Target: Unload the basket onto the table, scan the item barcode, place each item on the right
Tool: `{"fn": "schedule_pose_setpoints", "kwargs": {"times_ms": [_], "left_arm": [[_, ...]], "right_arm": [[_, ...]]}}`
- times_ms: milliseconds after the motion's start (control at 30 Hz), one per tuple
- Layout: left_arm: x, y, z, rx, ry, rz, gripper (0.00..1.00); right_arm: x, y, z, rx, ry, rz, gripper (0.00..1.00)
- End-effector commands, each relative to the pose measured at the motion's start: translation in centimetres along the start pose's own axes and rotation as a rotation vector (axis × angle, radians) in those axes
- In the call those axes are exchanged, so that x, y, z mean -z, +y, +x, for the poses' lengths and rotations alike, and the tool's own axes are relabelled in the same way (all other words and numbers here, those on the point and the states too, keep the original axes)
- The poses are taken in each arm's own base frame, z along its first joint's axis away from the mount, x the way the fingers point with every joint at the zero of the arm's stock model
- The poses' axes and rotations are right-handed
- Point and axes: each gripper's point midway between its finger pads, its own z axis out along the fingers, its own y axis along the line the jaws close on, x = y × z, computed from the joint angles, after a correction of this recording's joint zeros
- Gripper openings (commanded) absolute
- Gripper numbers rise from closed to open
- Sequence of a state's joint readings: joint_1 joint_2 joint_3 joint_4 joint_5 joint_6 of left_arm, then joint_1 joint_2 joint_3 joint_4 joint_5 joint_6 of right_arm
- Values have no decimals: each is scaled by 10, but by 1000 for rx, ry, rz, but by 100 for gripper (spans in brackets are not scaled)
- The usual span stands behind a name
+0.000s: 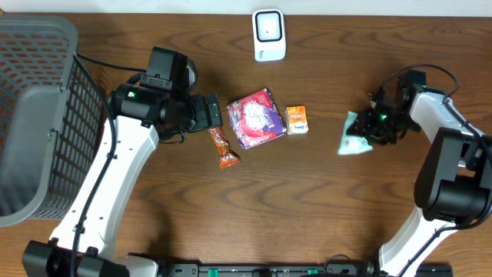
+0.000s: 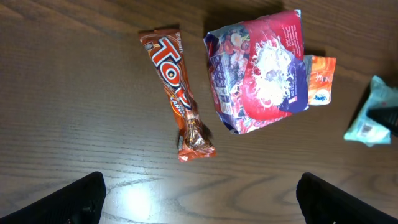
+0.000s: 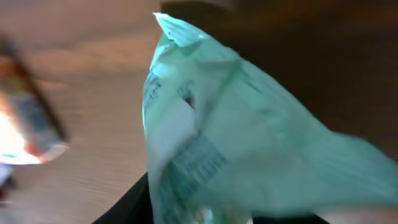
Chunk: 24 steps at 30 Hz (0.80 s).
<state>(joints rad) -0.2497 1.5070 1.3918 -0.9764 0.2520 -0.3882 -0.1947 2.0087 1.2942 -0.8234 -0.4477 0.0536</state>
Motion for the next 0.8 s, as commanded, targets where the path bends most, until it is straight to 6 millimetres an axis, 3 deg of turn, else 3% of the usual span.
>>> {"fn": "schedule_pose_setpoints", "kwargs": {"times_ms": [0,167,333,500,600,767], "left_arm": [[5,2,-2,-8,-16,-6,98],[5,2,-2,-8,-16,-6,98],[5,2,-2,-8,-16,-6,98],[5,2,-2,-8,-16,-6,98],[5,2,-2,-8,-16,-6,98],[5,2,-2,-8,-16,-6,98]], "right_arm": [[1,57,-4,7,-13,-237,42],[-13,87,-10,57,-42,-232,48],[-25,107,-3,112,-30,-210,50],[-32,124,8,155,-2,-212,45],[-23,122,1,138,-6,-210,47],[22,104,-23,66,-28,-194,47]]}}
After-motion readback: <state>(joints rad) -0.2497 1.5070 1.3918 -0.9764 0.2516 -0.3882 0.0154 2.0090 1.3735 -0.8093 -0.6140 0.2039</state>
